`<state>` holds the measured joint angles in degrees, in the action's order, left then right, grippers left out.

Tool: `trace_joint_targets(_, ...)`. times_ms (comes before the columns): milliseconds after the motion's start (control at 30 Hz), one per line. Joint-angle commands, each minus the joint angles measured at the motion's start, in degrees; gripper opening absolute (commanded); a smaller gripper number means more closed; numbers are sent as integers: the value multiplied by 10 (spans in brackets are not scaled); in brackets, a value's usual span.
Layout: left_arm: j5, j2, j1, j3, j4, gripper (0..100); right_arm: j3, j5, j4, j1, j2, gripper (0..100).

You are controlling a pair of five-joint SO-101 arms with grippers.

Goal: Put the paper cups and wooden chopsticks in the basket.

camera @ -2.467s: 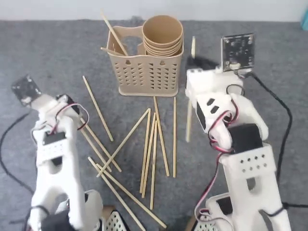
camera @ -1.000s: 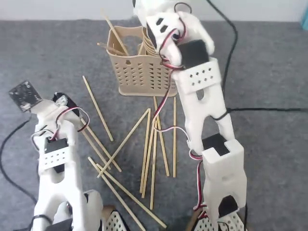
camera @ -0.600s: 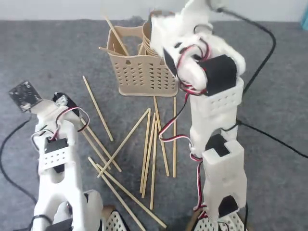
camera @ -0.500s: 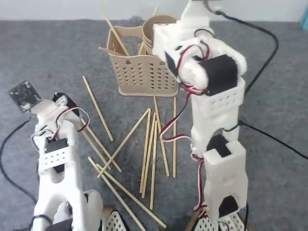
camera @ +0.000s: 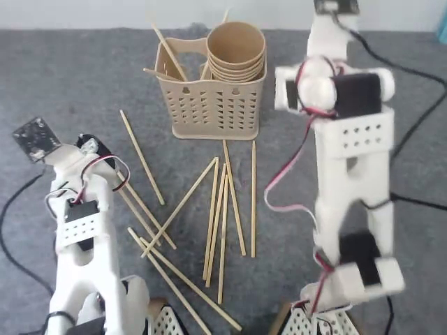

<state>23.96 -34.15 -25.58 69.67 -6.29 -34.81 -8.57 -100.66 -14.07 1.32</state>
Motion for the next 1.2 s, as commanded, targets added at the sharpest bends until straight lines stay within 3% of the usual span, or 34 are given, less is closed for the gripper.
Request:
trace_joint_targets(0,3,-21,3,-2,14,13,163,15,-5,23,85,7)
trace_joint_targets(167,3,-25,1,-2,12,13,399,48,87,25,87,8)
trace_joint_targets(367,3,-27,1,-4,-6,13,630,55,350,2,88,8)
trace_joint_targets(500,3,-27,1,-5,-11,13,706,37,484,-42,88,10)
trace_joint_targets(633,4,-27,-15,-16,-13,13,734,-49,538,-85,87,10)
trace_joint_targets(767,5,-27,-24,-48,-39,13,783,-63,587,-99,87,10)
trace_joint_targets(933,5,-27,-29,-181,-156,13,819,-62,639,-105,89,17)
trace_joint_targets(1067,2,-27,-28,-346,-235,13,823,-62,638,-121,87,126)
trace_joint_targets(1167,-49,-25,-21,-465,-262,13,823,-64,643,-120,87,158)
